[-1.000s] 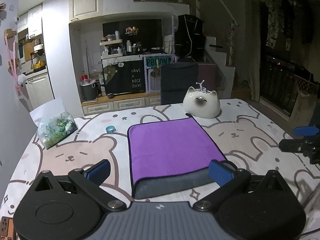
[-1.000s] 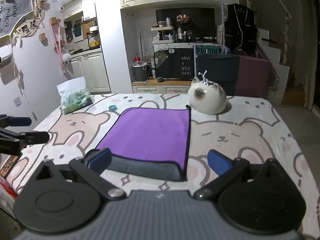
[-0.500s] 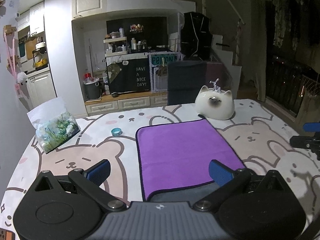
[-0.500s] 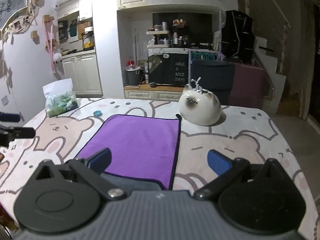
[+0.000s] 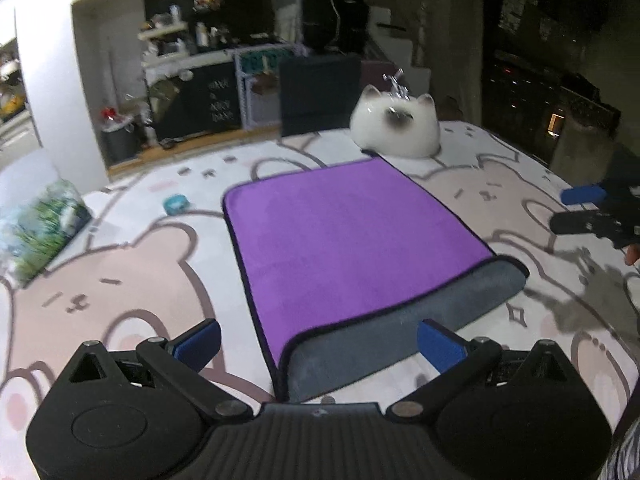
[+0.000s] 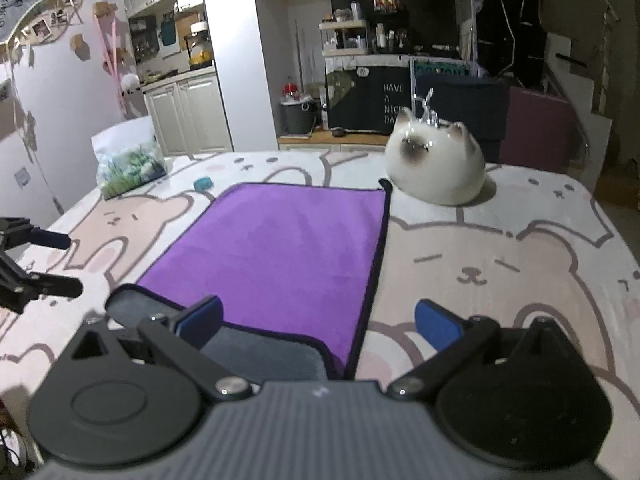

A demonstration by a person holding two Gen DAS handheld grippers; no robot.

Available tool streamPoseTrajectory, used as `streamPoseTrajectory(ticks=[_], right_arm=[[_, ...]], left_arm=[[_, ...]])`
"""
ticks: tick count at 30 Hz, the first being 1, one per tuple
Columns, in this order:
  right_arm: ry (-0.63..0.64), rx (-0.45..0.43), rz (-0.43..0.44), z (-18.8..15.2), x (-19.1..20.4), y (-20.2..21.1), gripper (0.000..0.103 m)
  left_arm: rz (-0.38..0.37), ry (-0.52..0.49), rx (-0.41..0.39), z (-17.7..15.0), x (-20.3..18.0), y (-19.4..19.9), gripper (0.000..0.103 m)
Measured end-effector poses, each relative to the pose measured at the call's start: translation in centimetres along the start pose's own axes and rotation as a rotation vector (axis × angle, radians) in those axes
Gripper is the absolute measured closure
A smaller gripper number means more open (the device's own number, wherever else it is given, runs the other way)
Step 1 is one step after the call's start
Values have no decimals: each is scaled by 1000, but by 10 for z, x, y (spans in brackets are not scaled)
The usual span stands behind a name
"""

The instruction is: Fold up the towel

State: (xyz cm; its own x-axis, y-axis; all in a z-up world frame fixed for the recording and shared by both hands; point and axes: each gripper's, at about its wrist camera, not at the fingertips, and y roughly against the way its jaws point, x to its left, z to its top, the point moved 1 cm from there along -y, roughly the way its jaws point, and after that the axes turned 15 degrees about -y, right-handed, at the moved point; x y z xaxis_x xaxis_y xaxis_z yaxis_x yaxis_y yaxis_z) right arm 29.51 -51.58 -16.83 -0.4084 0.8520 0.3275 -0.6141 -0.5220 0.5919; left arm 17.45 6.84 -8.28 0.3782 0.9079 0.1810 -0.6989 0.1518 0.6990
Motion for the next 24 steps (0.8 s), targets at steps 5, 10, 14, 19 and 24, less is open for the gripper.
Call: streamPoseTrajectory(ticks=[5,10,14,19,24], right_arm=[[21,77,20,2,-7,-20,0],[64,186,54,4,-13,-40,22],[88,265,83,2,-13,-49,39],[-3,338,110,7,-20,-57,54],[-12,383,130,7,-21,-60,62]], left_arm=[[-65,2,44,-5,8,-15,17],[-125,66,105,-6,22,-32,44],[-147,123,144,-9,34,-43,55],[-162,170,186,-11,44,-54,65],[-194,189,221,-15,47,-62,75]])
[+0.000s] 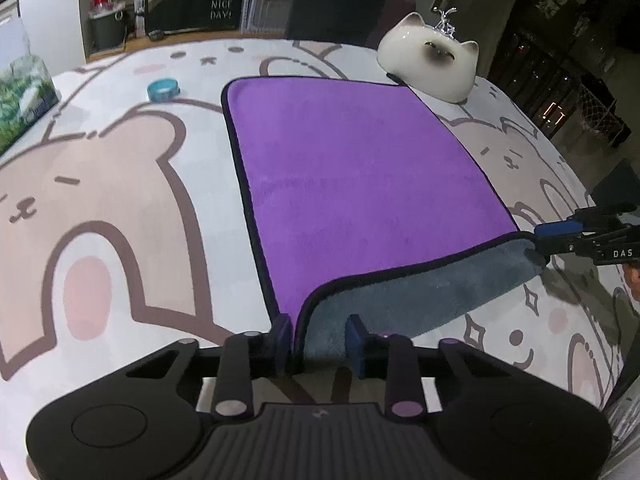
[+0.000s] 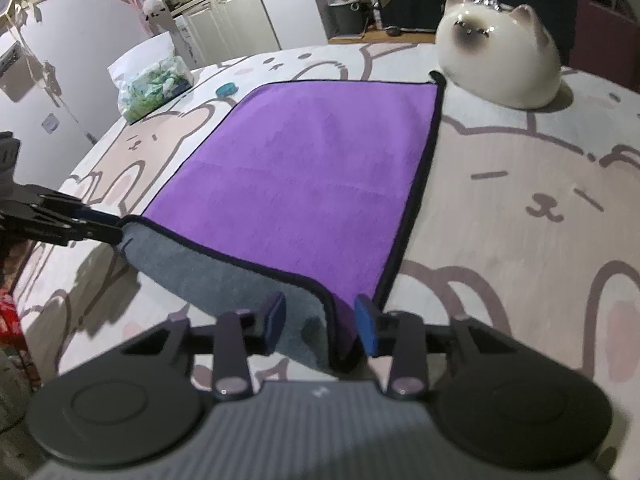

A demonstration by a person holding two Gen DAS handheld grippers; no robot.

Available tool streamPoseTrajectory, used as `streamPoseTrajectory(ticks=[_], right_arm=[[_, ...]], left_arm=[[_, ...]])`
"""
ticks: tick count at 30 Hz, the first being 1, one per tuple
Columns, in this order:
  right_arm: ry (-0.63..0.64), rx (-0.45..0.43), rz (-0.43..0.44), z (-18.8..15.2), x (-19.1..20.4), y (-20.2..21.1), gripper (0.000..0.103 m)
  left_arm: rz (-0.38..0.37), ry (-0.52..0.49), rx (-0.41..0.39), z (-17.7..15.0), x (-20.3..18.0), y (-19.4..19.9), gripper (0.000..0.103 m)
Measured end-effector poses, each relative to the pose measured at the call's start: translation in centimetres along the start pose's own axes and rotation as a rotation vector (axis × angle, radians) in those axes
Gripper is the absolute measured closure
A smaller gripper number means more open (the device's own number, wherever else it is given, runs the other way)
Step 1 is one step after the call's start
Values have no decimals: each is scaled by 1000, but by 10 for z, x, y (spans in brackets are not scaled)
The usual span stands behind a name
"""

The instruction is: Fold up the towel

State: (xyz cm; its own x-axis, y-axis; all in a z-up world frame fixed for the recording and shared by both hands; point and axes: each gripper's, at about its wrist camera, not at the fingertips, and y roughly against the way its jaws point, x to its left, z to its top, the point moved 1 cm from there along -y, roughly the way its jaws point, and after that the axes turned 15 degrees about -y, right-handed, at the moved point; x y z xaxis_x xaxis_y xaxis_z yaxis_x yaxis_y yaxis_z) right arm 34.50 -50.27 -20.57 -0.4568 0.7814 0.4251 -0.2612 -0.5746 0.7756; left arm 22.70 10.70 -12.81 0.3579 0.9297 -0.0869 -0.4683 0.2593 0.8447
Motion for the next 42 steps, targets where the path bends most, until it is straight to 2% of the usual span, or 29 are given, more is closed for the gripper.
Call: streamPoseTrajectory(ticks=[4,8,16,30,34,42], right_arm=[[19,38,3,2,1,-7,65],[33,71,0,1,0,-13,70],[40,90,-18,-2,0,-18,95],[-8,-24,-21,11,6,6,97],[-17,-61,-28,22,6,9,98],[-15,-101,-54,56,-1,1,98]], left_arm=[[-4,-3,33,0,2,-7,81],[-15,7,46,-1,6,-10,83],[-5,13,66,0,7,-13,98],[51,13,-44,18,4,20,99],[69,13,-77,30,9,23,99],[109,-25,-91,65,23,10,99]])
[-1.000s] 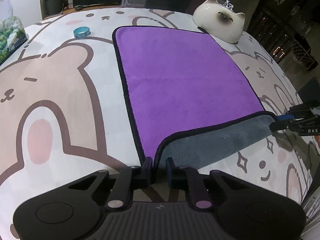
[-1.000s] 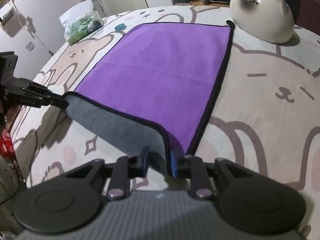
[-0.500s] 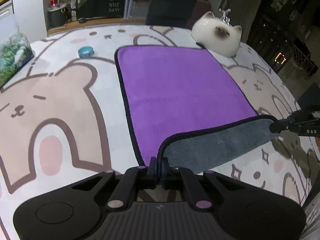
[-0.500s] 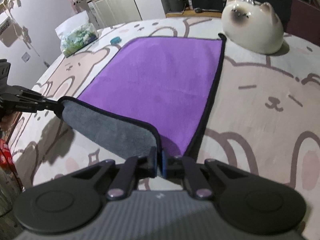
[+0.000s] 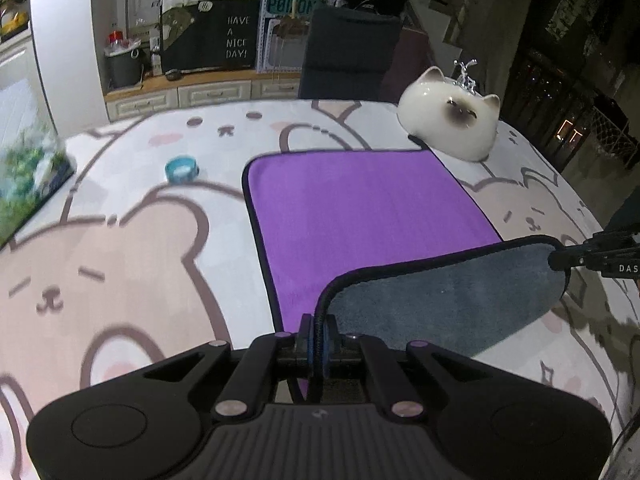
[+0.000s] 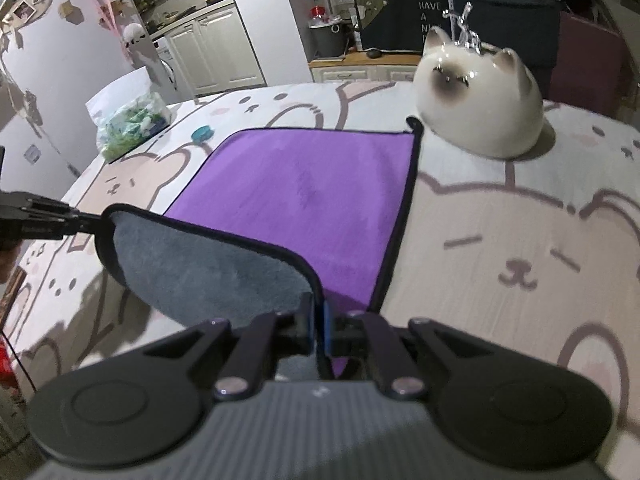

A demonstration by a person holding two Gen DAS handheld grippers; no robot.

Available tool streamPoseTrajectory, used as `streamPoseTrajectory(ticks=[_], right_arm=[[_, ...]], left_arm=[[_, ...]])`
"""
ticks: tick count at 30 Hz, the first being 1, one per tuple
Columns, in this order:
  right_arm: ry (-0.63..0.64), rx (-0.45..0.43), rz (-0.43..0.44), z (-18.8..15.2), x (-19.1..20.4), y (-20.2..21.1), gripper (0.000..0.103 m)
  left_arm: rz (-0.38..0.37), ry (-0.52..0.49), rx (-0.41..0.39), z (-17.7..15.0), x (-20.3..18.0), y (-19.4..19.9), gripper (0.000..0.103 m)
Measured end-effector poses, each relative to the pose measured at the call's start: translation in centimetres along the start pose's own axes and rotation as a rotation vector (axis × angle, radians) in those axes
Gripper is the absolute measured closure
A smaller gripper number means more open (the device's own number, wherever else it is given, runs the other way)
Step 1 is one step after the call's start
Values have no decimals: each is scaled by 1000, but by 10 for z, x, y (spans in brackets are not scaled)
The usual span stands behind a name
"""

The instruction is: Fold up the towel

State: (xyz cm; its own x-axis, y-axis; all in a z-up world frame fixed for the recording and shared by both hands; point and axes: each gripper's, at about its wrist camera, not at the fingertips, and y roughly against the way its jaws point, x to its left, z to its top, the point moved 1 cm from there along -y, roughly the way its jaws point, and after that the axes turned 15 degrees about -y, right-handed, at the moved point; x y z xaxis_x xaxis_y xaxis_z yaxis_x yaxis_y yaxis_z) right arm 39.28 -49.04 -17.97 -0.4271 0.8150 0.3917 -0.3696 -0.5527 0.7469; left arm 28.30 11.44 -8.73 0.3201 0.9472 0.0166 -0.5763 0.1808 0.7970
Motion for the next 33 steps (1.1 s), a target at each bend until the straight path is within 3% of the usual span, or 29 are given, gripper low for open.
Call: streamPoseTrajectory(ticks=[15,33], right_arm=[[47,-67,-27,81,-4,-26,98],[60,-83,-88,151,-10,-82,98]], left_arm=[[50,-19,-31,72,44,-38,98],[120,-46,19,124,77,-95,98]])
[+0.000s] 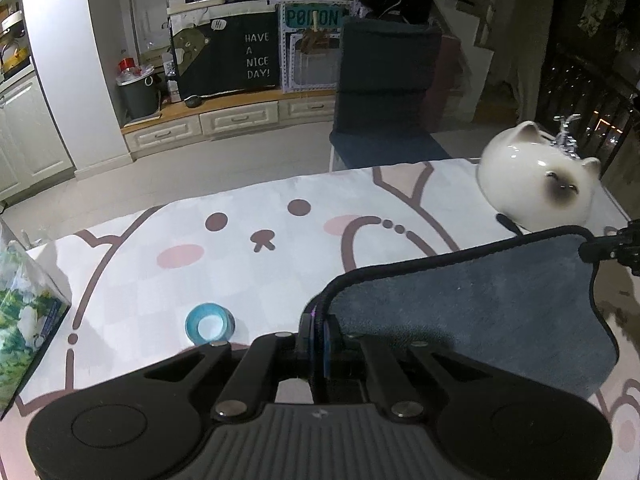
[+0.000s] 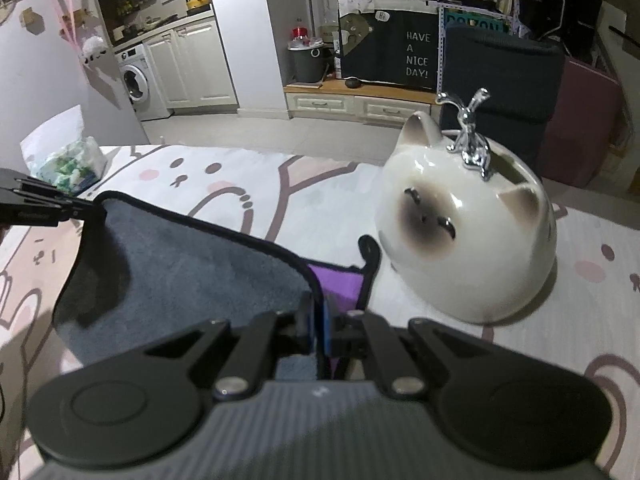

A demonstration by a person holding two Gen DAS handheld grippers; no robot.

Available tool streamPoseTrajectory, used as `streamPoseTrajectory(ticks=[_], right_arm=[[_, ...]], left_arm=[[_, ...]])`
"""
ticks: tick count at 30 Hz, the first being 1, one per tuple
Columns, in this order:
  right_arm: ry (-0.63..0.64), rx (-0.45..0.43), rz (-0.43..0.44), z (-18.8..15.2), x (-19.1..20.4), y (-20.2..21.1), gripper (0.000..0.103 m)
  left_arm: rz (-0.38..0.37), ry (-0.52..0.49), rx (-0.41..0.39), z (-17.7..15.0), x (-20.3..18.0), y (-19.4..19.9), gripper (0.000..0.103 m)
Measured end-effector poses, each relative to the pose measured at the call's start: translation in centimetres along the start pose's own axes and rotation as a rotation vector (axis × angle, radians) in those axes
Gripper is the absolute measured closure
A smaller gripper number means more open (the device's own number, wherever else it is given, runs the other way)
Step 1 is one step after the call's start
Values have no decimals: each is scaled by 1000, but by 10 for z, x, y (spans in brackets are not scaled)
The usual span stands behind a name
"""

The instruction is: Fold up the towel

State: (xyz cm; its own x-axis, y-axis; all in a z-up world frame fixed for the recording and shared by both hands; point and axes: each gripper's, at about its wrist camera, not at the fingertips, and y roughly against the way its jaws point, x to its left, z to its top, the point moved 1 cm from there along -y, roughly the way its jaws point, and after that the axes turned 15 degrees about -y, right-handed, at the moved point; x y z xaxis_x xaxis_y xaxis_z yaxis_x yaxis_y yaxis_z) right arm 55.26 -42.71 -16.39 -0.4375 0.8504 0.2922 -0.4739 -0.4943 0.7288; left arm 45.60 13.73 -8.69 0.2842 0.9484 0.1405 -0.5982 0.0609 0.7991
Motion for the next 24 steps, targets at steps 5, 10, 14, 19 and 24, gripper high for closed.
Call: streamPoseTrajectory(ticks=[5,10,14,19,24], right_arm=[[-14,0,-11,14,1,-15,98],[-30,6,-33,14,0,-30,93],[-68,4,-31,8,0,-38,23],[-52,0,-28,-6,9,-37,1],[-71,2,-25,-18,19,-33,0]], left_arm=[[32,-18,11,10,1,-14,98],[30,-17,17,12,0,-26,95],[37,9,26,6,-2,-31,57],[68,13,33,-3,-9,-27,10],[85,47,43,-9,-15,-19,0]])
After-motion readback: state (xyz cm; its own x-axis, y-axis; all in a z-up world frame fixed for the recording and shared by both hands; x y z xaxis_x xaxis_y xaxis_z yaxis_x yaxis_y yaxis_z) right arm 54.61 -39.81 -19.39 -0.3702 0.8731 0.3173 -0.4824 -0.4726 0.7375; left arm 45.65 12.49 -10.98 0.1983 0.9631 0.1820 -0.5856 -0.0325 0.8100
